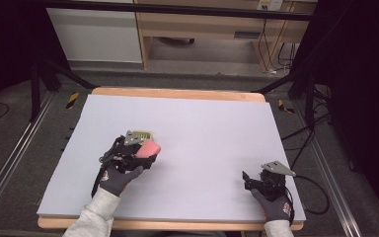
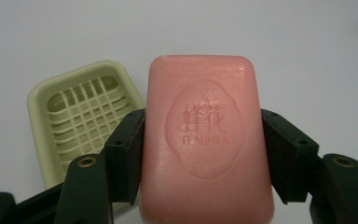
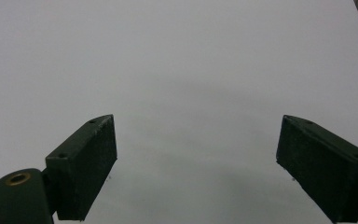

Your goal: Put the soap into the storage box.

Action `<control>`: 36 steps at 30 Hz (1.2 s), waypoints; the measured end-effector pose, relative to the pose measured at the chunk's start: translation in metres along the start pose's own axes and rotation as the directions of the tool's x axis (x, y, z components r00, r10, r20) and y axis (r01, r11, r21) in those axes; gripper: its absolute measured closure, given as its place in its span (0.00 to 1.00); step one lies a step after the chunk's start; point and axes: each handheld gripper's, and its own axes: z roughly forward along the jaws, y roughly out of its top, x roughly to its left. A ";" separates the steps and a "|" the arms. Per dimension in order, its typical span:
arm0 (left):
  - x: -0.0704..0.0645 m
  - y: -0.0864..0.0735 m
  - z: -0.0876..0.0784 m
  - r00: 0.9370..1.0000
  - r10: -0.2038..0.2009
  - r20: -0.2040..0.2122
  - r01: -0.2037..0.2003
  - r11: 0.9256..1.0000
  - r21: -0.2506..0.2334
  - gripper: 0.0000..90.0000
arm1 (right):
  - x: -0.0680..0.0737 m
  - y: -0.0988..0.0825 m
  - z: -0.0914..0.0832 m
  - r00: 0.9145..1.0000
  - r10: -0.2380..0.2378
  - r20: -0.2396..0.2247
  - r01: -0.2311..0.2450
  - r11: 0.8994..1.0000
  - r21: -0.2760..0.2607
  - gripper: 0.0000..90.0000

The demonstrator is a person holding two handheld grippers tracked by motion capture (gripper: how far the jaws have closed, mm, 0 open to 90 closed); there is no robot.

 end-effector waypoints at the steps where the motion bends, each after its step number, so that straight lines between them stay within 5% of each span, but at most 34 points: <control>1: 0.003 0.000 -0.001 1.000 -0.007 -0.005 0.007 1.000 -0.002 0.41 | 0.000 0.000 0.000 1.000 0.001 -0.003 -0.001 1.000 0.001 0.14; 22: 0.029 0.001 -0.003 0.996 -0.064 -0.064 0.064 0.998 -0.014 0.41 | 0.002 0.000 0.000 1.000 -0.003 -0.008 0.003 1.000 0.000 0.14; 36: 0.042 0.008 0.012 0.991 -0.083 -0.105 0.082 0.997 -0.009 0.41 | 0.004 0.001 0.001 1.000 -0.010 -0.013 0.010 1.000 0.004 0.14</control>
